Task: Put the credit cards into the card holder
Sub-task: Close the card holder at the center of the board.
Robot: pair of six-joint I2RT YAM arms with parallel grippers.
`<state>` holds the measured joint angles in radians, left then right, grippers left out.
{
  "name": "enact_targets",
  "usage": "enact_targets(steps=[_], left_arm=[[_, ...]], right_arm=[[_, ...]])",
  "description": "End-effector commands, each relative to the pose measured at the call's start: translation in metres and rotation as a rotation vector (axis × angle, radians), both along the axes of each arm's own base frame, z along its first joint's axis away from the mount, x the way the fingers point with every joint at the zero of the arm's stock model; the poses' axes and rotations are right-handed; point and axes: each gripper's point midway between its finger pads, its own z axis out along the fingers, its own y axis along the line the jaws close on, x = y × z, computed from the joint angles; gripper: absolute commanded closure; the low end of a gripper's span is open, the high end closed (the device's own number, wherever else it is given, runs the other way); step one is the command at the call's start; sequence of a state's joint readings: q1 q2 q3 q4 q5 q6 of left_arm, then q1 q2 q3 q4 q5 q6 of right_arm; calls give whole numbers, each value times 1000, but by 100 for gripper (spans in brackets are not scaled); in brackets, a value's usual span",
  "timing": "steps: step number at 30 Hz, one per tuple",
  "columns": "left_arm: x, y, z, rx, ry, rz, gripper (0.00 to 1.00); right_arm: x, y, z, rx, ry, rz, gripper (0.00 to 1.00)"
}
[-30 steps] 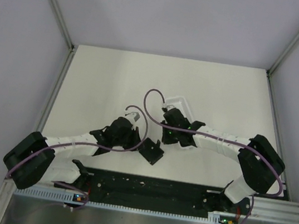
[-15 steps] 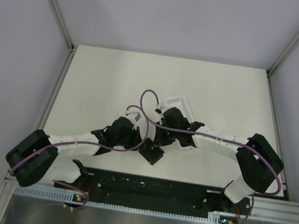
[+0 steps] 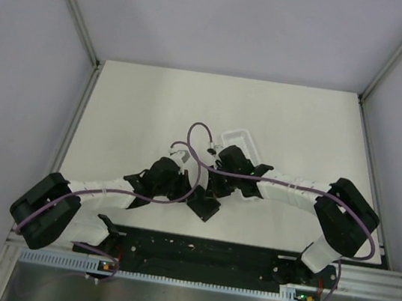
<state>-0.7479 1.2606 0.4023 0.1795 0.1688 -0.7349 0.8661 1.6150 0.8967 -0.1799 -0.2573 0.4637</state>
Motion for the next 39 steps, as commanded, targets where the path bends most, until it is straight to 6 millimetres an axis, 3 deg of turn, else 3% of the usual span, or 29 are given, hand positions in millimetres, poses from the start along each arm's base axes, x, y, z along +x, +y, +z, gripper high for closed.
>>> enact_targets(steps=[1,10,24,32,39], left_arm=[[1,-6,5,-38,-20,-8,100],[1,-6,4,-35,-18,-11,100],[-1,-5,3,-31,-11,-13,100],[-1,-5,3,-28,-11,-13,100],[-1,-5,2,-24,-10,-15,100]], right_arm=[[3,5,-2,22,-10,15,100],[2,4,-6,15,-5,14,93],[-3,-2,-15,18,11,-14,93],[-2,-3,-8,31,-5,-21,92],[2,-6,10,50,-49,-42,91]])
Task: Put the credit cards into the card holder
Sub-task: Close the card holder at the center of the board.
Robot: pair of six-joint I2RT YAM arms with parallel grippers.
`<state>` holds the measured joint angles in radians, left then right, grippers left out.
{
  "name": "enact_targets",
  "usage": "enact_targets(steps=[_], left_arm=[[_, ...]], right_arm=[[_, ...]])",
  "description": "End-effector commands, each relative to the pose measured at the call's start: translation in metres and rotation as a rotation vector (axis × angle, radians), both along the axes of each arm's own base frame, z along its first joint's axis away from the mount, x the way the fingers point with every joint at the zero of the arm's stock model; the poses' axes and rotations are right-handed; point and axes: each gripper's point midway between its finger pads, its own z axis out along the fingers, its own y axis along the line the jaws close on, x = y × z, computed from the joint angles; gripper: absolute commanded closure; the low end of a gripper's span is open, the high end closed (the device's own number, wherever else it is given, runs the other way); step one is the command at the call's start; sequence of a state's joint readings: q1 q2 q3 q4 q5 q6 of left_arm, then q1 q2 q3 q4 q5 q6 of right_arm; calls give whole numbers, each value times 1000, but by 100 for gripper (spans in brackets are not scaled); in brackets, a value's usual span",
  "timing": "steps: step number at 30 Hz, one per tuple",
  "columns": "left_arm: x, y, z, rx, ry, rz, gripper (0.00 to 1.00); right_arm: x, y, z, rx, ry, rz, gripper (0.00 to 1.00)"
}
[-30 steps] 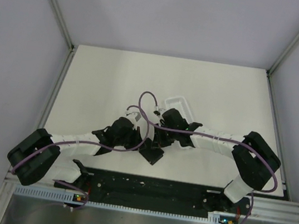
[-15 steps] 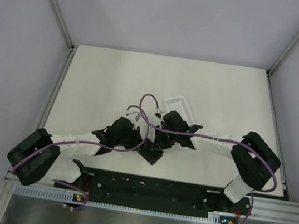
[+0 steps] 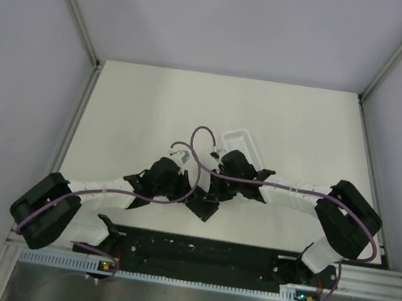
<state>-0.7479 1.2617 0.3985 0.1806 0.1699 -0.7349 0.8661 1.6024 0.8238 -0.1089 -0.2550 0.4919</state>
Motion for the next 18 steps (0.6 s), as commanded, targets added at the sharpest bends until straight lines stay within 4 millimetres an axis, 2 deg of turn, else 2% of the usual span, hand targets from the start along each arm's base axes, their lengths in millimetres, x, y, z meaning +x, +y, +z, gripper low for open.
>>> enact_targets(steps=[1,18], left_arm=[[1,-5,3,-25,-12,-14,100],[-1,-4,0,-14,-1,-13,100]], right_arm=[[8,-1,24,36,-68,-20,91],[9,4,20,45,-55,-14,89]])
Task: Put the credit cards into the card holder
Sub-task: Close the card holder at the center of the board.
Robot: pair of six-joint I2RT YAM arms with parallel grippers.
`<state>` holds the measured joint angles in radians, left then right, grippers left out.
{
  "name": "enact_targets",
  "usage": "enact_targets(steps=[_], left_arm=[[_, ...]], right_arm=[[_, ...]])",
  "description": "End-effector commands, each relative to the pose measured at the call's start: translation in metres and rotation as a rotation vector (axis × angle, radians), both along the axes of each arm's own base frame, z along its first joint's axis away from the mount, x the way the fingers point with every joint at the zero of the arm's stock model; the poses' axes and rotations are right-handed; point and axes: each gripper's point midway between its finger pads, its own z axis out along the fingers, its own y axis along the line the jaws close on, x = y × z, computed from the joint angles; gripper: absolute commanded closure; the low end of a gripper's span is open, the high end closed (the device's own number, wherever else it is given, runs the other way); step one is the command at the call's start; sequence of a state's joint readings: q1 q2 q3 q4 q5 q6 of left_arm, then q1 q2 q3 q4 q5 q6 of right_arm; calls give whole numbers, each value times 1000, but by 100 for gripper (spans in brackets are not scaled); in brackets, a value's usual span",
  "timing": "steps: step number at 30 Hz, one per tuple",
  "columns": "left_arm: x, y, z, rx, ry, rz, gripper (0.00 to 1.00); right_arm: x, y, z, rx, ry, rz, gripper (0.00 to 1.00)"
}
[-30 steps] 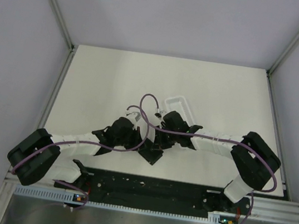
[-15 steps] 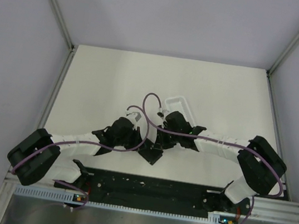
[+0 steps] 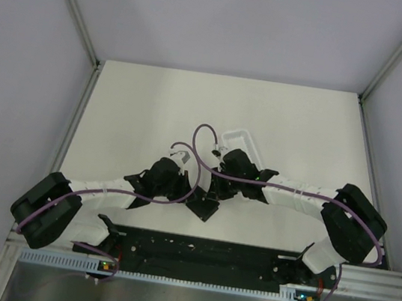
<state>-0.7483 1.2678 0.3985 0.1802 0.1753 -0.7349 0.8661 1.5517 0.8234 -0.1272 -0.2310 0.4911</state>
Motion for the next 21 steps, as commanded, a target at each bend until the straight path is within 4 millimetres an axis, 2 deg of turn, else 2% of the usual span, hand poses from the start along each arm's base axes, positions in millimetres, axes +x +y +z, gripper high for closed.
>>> enact_targets(steps=[1,21], left_arm=[[0,-4,2,-17,-9,-11,100],[-1,-4,0,-16,-3,-10,100]], right_arm=[[6,6,5,33,-19,1,89],[4,15,-2,51,10,15,88]])
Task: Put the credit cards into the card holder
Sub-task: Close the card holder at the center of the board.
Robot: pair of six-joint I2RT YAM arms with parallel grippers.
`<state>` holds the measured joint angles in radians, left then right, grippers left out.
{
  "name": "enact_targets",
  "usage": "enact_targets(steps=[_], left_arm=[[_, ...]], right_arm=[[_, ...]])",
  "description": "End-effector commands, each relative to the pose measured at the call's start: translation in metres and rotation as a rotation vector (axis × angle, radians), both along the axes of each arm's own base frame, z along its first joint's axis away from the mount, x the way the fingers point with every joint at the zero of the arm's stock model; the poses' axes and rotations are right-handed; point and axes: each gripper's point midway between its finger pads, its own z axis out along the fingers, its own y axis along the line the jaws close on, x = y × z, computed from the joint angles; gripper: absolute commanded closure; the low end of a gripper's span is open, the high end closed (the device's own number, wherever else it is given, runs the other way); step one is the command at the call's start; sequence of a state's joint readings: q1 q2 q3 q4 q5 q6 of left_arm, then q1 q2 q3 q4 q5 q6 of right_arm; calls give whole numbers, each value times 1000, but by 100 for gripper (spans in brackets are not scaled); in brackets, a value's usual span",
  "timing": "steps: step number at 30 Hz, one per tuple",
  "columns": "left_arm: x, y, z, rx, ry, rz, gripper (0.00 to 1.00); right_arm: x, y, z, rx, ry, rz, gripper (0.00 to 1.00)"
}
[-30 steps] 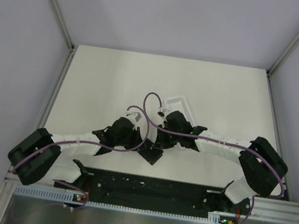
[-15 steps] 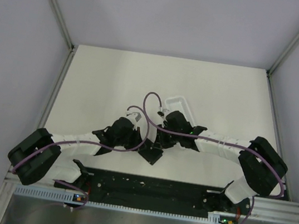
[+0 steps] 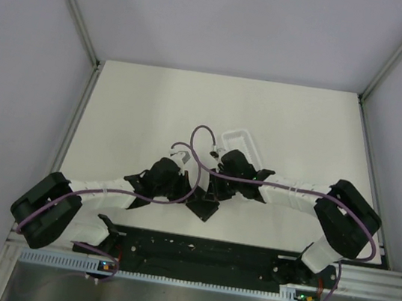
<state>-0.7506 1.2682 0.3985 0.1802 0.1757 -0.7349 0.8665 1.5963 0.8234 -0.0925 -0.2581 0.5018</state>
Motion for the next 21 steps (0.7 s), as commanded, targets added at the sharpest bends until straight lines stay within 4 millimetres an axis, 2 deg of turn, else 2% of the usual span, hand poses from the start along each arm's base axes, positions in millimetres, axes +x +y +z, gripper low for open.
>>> enact_targets(steps=[1,21], left_arm=[[0,-4,1,-19,-5,-9,100],[-1,-6,-4,-17,5,-13,100]], right_arm=[[6,10,7,43,-14,5,88],[3,16,1,45,7,15,88]])
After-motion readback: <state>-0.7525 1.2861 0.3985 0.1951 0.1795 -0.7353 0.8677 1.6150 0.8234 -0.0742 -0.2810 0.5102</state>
